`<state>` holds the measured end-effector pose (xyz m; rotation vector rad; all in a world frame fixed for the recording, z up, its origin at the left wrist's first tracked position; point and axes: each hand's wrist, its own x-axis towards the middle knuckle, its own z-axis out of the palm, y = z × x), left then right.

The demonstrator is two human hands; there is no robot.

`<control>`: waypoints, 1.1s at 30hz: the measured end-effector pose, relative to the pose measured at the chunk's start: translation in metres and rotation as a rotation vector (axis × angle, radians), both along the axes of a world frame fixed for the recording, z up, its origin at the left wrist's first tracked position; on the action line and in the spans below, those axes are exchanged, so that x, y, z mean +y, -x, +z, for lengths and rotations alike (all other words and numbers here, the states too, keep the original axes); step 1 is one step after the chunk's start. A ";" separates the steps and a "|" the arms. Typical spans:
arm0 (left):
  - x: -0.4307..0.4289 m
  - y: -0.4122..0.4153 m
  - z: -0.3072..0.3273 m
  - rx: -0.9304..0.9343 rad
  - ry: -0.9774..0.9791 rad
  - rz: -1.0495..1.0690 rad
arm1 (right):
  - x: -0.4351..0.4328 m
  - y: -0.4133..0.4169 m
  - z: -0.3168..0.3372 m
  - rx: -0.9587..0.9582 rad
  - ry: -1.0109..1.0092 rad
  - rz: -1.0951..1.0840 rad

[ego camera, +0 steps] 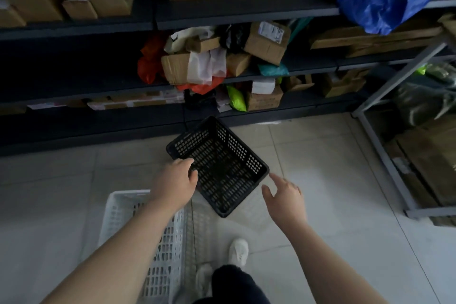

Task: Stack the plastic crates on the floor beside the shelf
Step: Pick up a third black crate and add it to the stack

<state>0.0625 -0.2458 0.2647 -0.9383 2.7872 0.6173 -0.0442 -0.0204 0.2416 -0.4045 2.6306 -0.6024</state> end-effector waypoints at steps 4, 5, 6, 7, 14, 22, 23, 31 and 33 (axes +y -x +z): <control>-0.015 0.037 -0.048 -0.010 -0.018 -0.025 | -0.015 0.019 -0.051 -0.081 -0.008 -0.059; -0.018 0.044 -0.061 -0.019 -0.014 -0.028 | -0.019 0.024 -0.065 -0.102 -0.004 -0.074; -0.022 0.052 -0.075 -0.028 -0.008 -0.033 | -0.022 0.028 -0.079 -0.119 -0.004 -0.090; -0.025 0.058 -0.089 -0.040 -0.007 -0.035 | -0.024 0.033 -0.095 -0.132 -0.008 -0.105; -0.040 0.092 -0.189 -0.103 -0.039 -0.046 | -0.040 0.053 -0.205 -0.243 -0.048 -0.212; -0.050 0.126 -0.287 -0.140 -0.071 -0.089 | -0.060 0.053 -0.319 -0.380 -0.058 -0.392; -0.052 0.129 -0.299 -0.142 -0.079 -0.096 | -0.062 0.052 -0.331 -0.392 -0.059 -0.416; -0.065 0.142 -0.372 -0.166 -0.123 -0.143 | -0.081 0.050 -0.419 -0.433 -0.011 -0.622; -0.067 0.143 -0.386 -0.167 -0.134 -0.154 | -0.084 0.050 -0.436 -0.443 0.035 -0.692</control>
